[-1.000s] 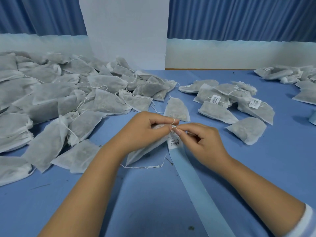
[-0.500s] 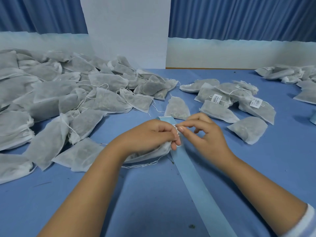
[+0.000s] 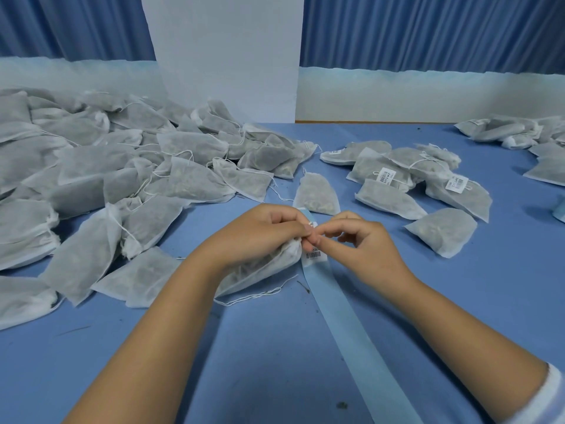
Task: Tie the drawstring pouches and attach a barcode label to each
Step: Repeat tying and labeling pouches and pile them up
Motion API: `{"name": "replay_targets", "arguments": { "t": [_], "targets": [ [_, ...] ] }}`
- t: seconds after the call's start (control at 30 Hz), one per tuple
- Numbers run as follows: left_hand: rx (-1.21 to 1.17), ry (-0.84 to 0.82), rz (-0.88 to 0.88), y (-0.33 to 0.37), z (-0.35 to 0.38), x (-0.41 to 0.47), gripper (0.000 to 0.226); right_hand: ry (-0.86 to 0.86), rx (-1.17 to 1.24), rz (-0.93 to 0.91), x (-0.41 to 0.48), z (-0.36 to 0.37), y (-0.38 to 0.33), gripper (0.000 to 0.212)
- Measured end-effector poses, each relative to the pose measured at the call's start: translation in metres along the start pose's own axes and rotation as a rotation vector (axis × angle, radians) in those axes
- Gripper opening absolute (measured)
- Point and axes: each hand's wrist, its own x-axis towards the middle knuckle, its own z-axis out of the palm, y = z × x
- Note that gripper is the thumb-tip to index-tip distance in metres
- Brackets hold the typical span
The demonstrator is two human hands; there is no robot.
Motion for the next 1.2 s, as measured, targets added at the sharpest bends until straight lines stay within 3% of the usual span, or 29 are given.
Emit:
{"name": "replay_targets", "arguments": {
  "t": [0.37, 0.67, 0.87, 0.93, 1.07, 1.2],
  "targets": [
    [-0.032, -0.044, 0.000, 0.0014, -0.0011, -0.0010, 0.029, 0.004, 0.109, -0.017, 0.0021, 0.0010, 0.0011, 0.026],
    [-0.057, -0.047, -0.023, 0.0017, 0.0001, -0.0008, 0.025, -0.058, 0.060, -0.051, -0.0004, -0.0016, -0.0023, 0.012],
    [-0.025, -0.029, -0.010, -0.0004, -0.0003, 0.0014, 0.022, -0.006, -0.027, -0.118, -0.0010, 0.0009, -0.0006, 0.012],
    [0.027, -0.003, 0.021, -0.0005, 0.0010, 0.0007, 0.019, 0.012, -0.117, -0.157, -0.0008, -0.0001, -0.0017, 0.015],
    [0.140, 0.203, 0.104, -0.0045, -0.0002, 0.0048, 0.012, 0.069, -0.229, -0.210, -0.0017, -0.0022, -0.0057, 0.025],
    [0.204, 0.194, 0.065, -0.0062, 0.0012, 0.0050, 0.009, 0.032, -0.171, -0.117, -0.0032, 0.0015, -0.0048, 0.020]
  ]
}}
